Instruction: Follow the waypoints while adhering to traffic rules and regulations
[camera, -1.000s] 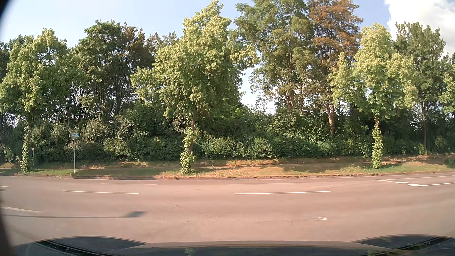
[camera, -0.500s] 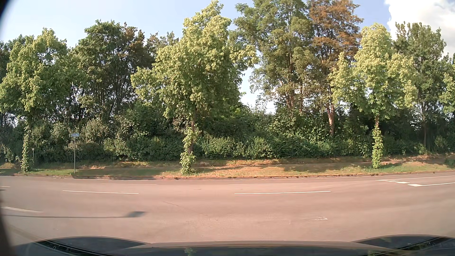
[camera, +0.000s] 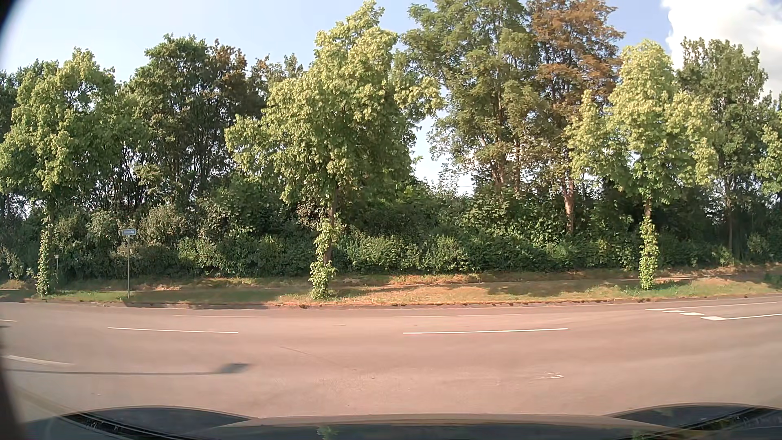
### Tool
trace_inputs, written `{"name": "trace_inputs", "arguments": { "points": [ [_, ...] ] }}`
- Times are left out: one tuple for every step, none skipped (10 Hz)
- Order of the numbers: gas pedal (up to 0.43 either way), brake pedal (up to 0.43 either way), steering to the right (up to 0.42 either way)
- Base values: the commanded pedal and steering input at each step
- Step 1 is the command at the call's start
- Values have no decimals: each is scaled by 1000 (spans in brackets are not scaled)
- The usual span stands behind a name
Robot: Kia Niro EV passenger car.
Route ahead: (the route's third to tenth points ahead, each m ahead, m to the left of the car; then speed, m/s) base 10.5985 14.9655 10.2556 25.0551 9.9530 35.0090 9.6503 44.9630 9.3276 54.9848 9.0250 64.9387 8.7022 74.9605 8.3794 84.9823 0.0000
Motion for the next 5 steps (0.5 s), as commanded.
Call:
{"name": "trace_inputs", "arguments": {
  "points": [
    [0,244,5],
    [0,244,5],
    [0,220,5],
    [0,177,5],
    [0,159,5]
  ]
}}
